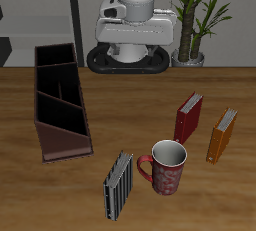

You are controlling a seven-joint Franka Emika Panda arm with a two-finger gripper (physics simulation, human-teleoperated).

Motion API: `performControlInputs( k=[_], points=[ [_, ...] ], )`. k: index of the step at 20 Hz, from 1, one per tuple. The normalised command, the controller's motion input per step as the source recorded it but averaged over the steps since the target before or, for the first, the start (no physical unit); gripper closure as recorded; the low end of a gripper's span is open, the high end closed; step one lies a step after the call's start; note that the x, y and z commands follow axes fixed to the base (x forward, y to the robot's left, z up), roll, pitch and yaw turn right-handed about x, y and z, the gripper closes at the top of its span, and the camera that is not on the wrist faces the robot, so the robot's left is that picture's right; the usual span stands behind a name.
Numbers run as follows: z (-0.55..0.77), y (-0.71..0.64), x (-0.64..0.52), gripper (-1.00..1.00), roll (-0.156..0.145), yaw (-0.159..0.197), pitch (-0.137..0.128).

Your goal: Place the striped book into the right desk caddy's front compartment and place the red mug into the right desk caddy's right compartment

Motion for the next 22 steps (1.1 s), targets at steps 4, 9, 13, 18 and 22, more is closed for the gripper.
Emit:
performControlInputs(
  k=[4, 9, 13, 18, 22],
  points=[
    [0.07, 0.04, 0.15, -1.0, -0.035, -0.013, -0.015],
    [0.14, 0.1, 0.12, -1.0, 0.009, 0.03, -0.022],
    [0.28, 0.15, 0.1, -1.0, 0.012, 0.032, -0.056],
    [0.2, 0.03, 0.21, -1.0, 0.013, 0.059, -0.031],
    [0.15, -0.02, 0.35, -1.0, 0.017, 0.037, 0.008]
  ],
)
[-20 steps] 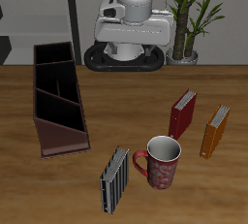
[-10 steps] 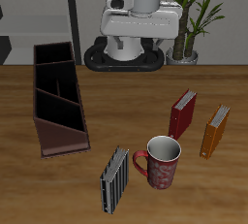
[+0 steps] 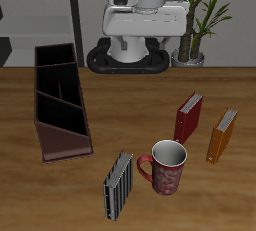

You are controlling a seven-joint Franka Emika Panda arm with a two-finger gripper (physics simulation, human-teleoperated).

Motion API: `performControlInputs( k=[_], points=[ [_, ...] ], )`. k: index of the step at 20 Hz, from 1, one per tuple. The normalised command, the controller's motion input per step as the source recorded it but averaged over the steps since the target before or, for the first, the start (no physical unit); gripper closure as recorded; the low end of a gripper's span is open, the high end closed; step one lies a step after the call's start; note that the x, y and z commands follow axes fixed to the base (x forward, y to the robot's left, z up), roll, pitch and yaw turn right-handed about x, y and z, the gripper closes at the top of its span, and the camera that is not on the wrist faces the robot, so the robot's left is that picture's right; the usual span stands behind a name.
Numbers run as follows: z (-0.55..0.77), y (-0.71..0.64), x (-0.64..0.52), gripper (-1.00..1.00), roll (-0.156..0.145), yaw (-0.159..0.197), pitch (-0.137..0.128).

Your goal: Place the striped book into the right desk caddy's front compartment and place the red mug into the right desk caddy's right compartment

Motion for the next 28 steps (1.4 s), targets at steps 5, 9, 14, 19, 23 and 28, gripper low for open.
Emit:
performControlInputs(
  k=[5, 9, 14, 19, 23, 28],
  points=[
    [0.03, -0.1, 0.34, -1.0, -0.004, 0.026, -0.005],
    [0.06, -0.11, 0.44, -1.0, 0.004, -0.058, 0.021],
    [0.11, -0.11, 0.3, -1.0, 0.004, -0.024, -0.02],
    [0.14, 0.05, 0.21, -1.0, 0.13, -0.004, -0.06],
    [0.08, -0.13, 0.32, -1.0, -0.003, -0.011, -0.054],
    [0.01, -0.12, 0.26, -1.0, -0.019, 0.001, -0.008]
  ],
)
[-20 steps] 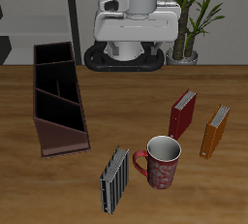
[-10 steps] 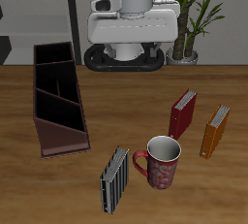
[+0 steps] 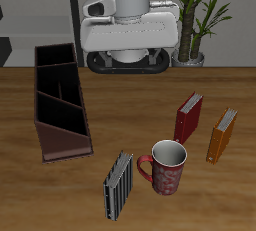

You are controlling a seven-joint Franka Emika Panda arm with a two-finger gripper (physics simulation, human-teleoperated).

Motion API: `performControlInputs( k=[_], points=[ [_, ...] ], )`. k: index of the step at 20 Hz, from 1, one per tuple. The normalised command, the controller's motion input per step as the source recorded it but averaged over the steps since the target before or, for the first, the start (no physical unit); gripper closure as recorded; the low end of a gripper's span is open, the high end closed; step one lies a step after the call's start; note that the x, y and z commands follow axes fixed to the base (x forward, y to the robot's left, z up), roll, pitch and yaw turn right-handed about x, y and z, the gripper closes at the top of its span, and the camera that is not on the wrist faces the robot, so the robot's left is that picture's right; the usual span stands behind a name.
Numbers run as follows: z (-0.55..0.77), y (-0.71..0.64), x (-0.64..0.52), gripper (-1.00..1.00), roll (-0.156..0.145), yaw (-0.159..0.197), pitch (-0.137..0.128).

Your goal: Place the striped book into the right desk caddy's front compartment and place the red mug into the right desk caddy's right compartment

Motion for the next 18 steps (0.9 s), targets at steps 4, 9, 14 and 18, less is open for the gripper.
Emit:
performControlInputs(
  k=[4, 9, 14, 18],
  points=[
    [-0.09, -0.17, 0.41, -1.0, -0.044, 0.01, -0.022],
    [-0.1, -0.09, 0.2, -1.0, 0.011, -0.039, -0.022],
    [-0.16, -0.09, 0.18, -1.0, 0.01, -0.009, -0.006],
    [-0.16, -0.16, 0.18, -1.0, -0.035, -0.014, 0.008]
  ],
)
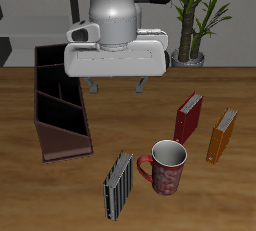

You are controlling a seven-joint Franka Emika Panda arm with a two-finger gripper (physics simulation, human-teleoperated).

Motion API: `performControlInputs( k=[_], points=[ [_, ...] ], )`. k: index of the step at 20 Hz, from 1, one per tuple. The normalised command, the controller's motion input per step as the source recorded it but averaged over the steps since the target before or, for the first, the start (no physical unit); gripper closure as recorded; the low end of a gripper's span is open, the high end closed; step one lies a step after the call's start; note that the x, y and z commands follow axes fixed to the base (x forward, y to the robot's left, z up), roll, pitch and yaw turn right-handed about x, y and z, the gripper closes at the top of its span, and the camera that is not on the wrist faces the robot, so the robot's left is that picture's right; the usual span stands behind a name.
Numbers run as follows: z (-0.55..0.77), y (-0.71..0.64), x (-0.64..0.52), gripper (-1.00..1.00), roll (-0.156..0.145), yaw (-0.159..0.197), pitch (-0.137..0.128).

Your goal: Place the striped book into the right desk caddy's front compartment and place the red mug into the right desk caddy's right compartment

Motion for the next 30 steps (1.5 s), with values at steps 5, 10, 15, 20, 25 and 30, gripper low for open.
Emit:
performControlInputs(
  k=[5, 10, 15, 20, 25, 30],
  points=[
    [-0.16, -0.04, 0.12, -1.0, -0.005, 0.003, -0.002],
    [-0.23, -0.04, 0.13, -1.0, -0.014, -0.025, 0.015],
    [-0.31, 0.04, 0.12, -1.0, 0.003, -0.029, 0.022],
    [-0.17, 0.05, 0.09, -1.0, 0.011, -0.039, -0.001],
    [0.0, -0.09, 0.18, -1.0, -0.008, -0.018, -0.015],
    [0.05, -0.1, 0.18, -1.0, -0.005, -0.066, 0.007]
  ],
)
